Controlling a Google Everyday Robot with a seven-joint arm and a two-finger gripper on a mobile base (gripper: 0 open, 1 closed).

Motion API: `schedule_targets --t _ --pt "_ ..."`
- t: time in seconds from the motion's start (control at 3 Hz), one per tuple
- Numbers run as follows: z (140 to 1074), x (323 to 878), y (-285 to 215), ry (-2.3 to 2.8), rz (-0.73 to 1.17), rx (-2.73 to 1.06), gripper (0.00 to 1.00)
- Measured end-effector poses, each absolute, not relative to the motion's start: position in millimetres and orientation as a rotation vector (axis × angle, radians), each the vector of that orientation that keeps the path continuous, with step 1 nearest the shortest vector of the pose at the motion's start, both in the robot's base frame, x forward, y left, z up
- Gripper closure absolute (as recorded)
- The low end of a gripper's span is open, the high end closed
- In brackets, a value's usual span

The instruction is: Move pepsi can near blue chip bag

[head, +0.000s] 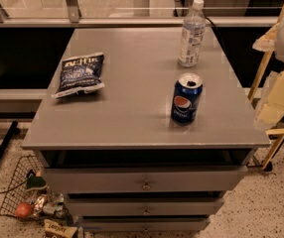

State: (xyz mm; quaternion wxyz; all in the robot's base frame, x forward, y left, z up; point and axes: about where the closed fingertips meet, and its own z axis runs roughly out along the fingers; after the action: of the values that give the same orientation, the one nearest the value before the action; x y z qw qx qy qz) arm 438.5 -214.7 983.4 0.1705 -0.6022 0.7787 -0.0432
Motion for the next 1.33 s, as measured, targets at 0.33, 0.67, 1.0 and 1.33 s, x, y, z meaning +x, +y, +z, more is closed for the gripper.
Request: schedule_targets --t 0.33,0.67,1.0,1.33 --pt "983.5 438.5 -214.7 2.212 -0.123 -1.711 0.00" --pt "972.0 446.8 -204.0 2.190 -0.003 -1.648 0.00" --pt "947.9 493.6 -162.9 2.071 0.254 -1.517 0.00" --pt "941.7 527.8 -119.6 1.952 0.436 -1.420 0.00"
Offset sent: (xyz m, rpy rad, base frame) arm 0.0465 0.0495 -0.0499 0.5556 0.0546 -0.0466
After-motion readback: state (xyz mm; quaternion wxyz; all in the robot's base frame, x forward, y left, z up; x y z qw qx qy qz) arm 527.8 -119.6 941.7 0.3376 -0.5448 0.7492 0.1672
